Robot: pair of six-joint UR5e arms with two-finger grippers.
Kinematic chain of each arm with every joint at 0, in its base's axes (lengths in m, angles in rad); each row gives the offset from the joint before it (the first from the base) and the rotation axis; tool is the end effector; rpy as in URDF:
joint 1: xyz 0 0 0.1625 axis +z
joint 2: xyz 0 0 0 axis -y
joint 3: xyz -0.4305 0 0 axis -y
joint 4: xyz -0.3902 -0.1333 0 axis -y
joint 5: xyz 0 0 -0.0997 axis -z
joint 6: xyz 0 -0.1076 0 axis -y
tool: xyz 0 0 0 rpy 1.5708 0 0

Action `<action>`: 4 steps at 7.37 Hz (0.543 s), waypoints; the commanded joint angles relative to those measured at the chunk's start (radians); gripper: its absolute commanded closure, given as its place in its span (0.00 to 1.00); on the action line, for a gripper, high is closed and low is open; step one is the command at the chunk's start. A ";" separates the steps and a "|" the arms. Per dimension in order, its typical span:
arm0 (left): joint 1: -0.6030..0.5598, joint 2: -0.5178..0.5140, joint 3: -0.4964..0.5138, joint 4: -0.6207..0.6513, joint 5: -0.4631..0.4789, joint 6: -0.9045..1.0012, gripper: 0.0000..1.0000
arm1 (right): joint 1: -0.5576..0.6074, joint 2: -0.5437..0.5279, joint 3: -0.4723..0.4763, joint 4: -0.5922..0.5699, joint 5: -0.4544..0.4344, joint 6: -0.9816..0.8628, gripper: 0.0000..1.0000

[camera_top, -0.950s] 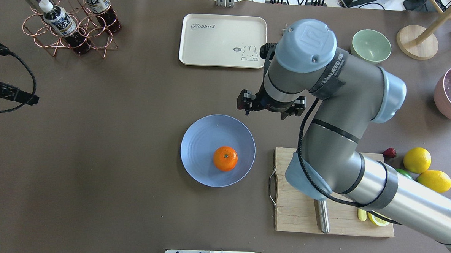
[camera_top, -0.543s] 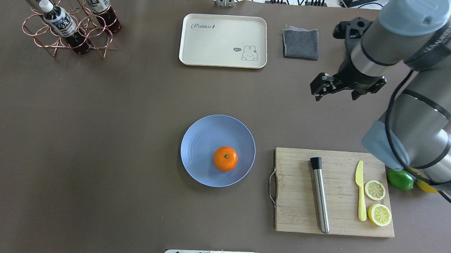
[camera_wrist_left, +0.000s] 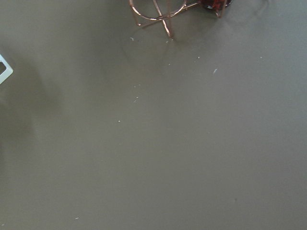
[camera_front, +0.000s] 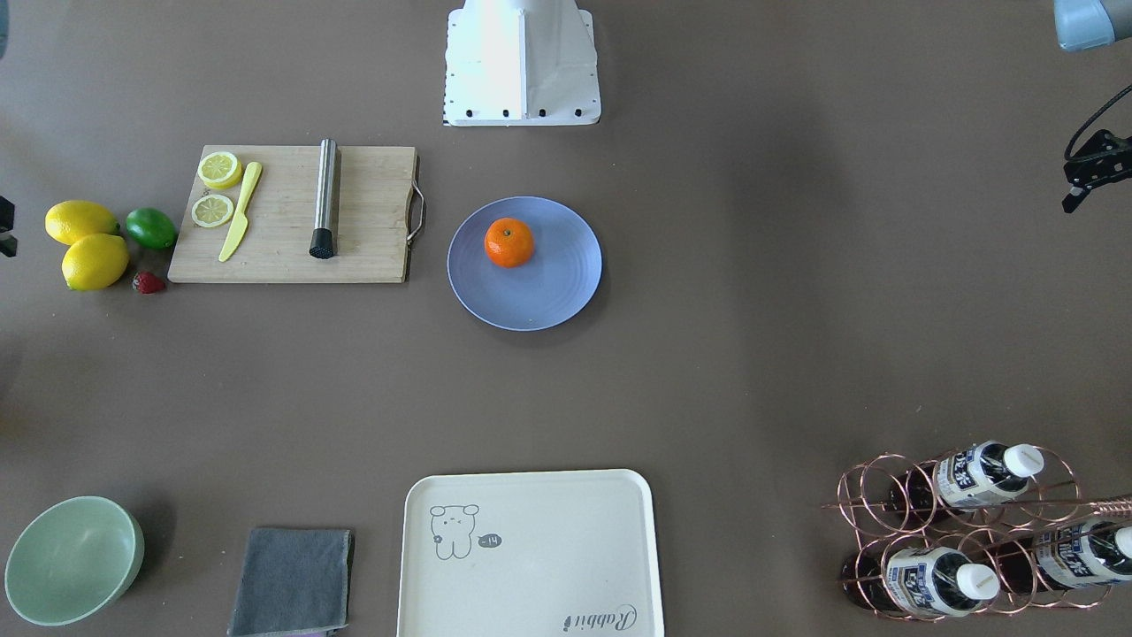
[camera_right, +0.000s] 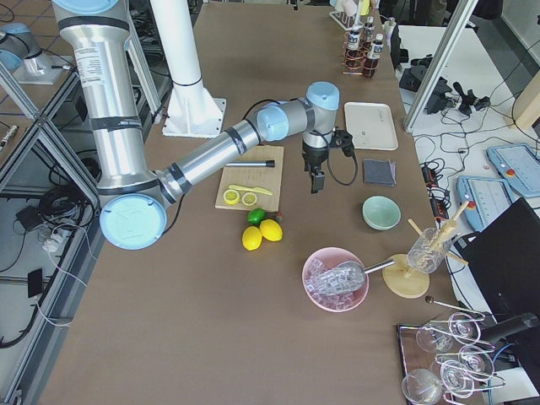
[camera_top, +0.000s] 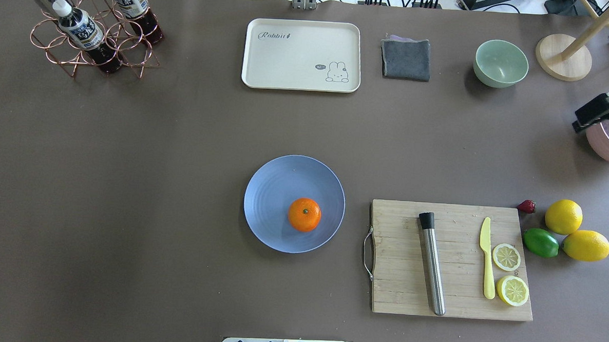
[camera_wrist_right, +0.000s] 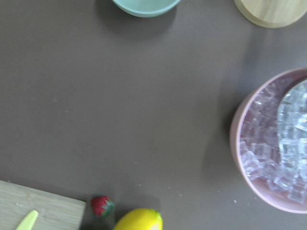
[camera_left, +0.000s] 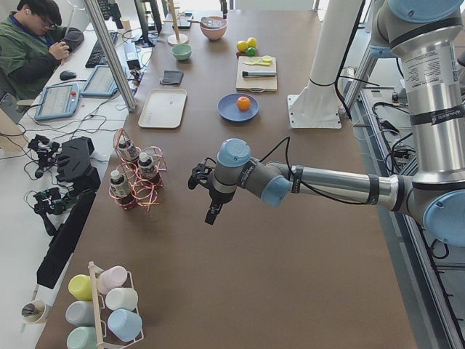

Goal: Pick orange to plate

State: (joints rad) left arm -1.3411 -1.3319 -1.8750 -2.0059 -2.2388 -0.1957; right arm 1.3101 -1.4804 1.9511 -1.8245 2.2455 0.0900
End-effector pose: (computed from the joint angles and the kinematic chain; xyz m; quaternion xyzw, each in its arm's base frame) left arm 0.0297 -0.4198 0.5816 0.1616 0.3598 0.0967 0.9138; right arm -0.0656 -0.5021 0.4749 0.0432 -0.3418 -0.1157 0.9316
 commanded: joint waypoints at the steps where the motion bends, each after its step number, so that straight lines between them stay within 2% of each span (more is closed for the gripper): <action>1: -0.035 0.000 0.042 -0.004 -0.047 0.030 0.02 | 0.192 -0.078 -0.125 0.007 0.045 -0.307 0.00; 2: -0.097 0.008 0.090 0.001 -0.050 0.174 0.02 | 0.231 -0.118 -0.161 0.025 0.046 -0.329 0.00; 4: -0.226 0.001 0.155 0.025 -0.158 0.223 0.02 | 0.279 -0.207 -0.234 0.195 0.054 -0.317 0.00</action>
State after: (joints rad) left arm -1.4896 -1.3267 -1.7550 -1.9993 -2.3320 -0.0092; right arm 1.5554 -1.6336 1.7676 -1.7223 2.2923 -0.2250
